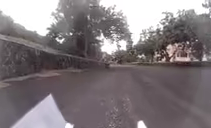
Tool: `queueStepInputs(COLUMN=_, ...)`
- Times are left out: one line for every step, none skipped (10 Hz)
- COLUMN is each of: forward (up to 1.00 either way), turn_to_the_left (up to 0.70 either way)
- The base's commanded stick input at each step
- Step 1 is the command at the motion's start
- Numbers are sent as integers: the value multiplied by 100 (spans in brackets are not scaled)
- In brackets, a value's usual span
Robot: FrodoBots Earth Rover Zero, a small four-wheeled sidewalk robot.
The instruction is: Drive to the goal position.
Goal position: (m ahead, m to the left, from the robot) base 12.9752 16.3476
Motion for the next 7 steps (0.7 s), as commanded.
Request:
queueStepInputs(forward=20, turn_to_the_left=-80)
queueStepInputs(forward=20, turn_to_the_left=-80)
queueStepInputs(forward=20, turn_to_the_left=-80)
queueStepInputs(forward=20, turn_to_the_left=0)
queueStepInputs(forward=20, turn_to_the_left=0)
queueStepInputs(forward=20, turn_to_the_left=0)
queueStepInputs(forward=20, turn_to_the_left=0)
